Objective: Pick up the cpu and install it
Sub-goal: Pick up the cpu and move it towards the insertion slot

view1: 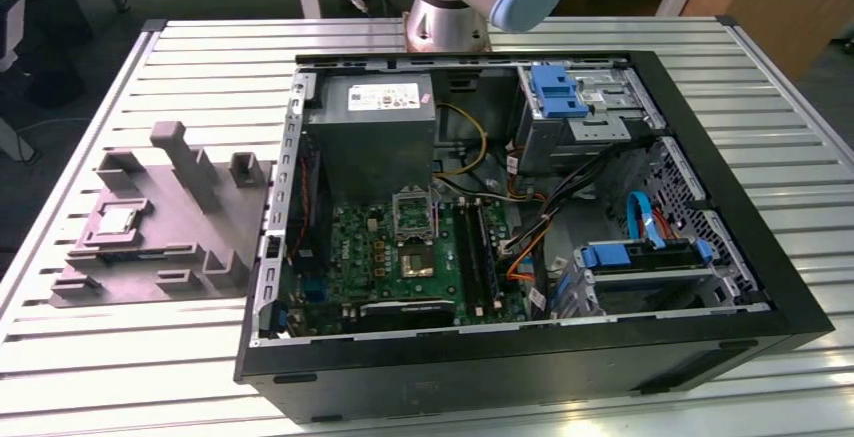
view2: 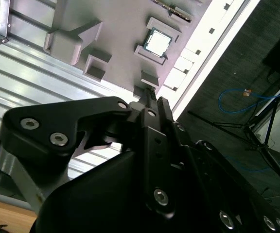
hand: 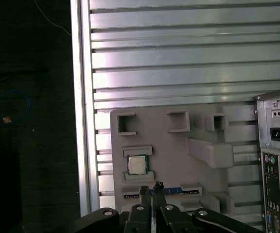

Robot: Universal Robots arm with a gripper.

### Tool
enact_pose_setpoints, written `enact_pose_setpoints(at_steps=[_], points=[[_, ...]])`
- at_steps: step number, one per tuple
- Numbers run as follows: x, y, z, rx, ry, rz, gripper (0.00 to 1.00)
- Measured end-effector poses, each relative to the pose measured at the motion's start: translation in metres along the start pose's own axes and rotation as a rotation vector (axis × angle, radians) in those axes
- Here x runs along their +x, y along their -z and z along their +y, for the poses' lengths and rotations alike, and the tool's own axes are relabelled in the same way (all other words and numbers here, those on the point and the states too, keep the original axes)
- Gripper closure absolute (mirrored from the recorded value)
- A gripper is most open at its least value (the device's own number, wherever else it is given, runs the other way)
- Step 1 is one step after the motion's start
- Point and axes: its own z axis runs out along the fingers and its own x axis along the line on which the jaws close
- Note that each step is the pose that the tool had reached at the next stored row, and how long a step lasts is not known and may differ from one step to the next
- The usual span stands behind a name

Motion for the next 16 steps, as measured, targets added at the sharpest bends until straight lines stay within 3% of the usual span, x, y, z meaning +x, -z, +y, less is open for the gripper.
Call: enact_pose_setpoints(at_steps=[1, 3, 4, 6, 7, 9, 12, 13, 16], points=[[0.0, 0.0, 0.0, 0.0, 0.0, -0.0001, 0.83], [0.0, 0.0, 0.0, 0.0, 0.0, -0.0001, 0.71], [0.0, 0.0, 0.0, 0.0, 0.0, 0.0, 0.71], [0.0, 0.0, 0.0, 0.0, 0.0, 0.0, 0.59], [0.0, 0.0, 0.0, 0.0, 0.0, 0.0, 0.59], [0.0001, 0.0, 0.0, 0.0, 0.0, 0.0, 0.47], [0.0001, 0.0, 0.0, 0.0, 0.0, 0.0, 0.42], [0.0001, 0.0, 0.0, 0.0, 0.0, 0.0, 0.35], [0.0002, -0.0009, -0.0001, 0.0026, 0.003, 0.001, 0.35]])
